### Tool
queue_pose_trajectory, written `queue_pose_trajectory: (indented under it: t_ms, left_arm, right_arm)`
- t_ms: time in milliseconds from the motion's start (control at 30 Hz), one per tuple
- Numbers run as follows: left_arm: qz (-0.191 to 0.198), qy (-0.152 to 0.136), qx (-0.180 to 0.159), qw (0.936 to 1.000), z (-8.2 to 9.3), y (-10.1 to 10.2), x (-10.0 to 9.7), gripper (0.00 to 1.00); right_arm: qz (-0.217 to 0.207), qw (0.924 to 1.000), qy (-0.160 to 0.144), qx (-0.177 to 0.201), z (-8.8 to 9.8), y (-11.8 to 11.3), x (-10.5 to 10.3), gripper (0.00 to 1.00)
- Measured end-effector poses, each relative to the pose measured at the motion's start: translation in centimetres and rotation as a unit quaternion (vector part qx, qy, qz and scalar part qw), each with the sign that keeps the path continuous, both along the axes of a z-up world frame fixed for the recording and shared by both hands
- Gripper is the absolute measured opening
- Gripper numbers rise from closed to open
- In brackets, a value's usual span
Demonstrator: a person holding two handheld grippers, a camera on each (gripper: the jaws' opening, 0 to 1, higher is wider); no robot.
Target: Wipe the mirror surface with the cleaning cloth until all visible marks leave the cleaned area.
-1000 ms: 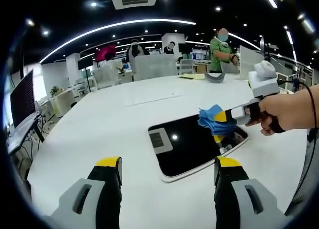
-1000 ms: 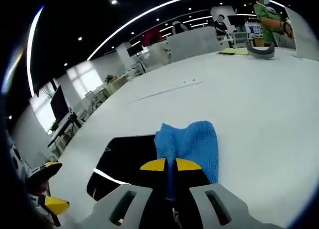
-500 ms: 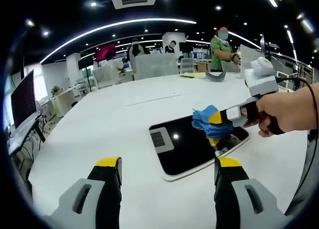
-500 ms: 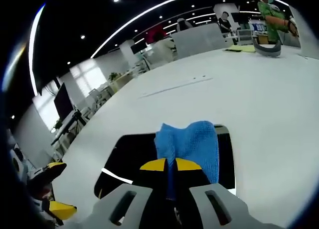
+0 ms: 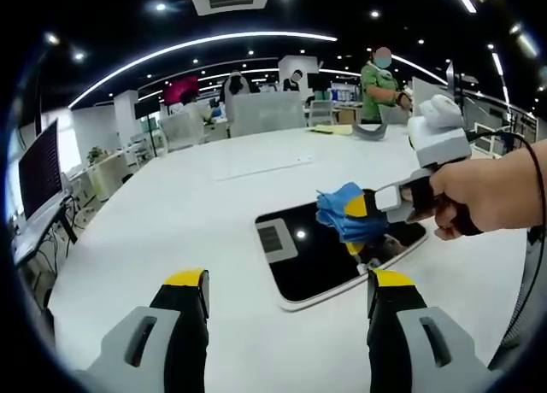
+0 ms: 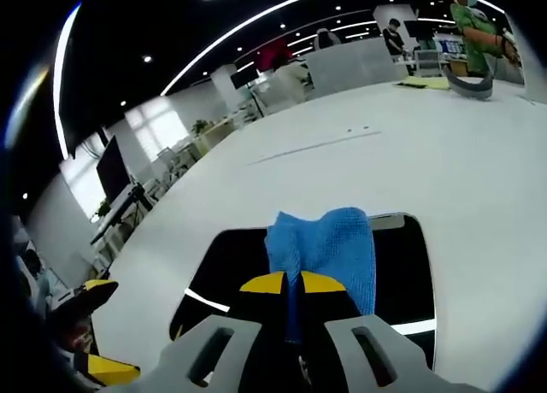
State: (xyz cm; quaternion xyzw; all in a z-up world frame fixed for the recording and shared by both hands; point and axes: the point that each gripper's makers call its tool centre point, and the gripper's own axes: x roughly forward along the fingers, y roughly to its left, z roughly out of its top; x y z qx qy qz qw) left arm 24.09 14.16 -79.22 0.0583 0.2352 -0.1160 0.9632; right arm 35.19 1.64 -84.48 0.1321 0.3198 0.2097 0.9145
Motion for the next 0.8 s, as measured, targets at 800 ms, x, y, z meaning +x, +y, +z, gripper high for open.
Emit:
queue_pose_trajectory:
  t_ms: [800]
  left_arm:
    - [0.004, 0.001, -0.001, 1.0, -0.1, 0.2, -0.1, 0.75]
  right_arm:
    - [0.014, 0.9999, 0.001, -0.002, 0.2, 1.2, -0.4, 0.01]
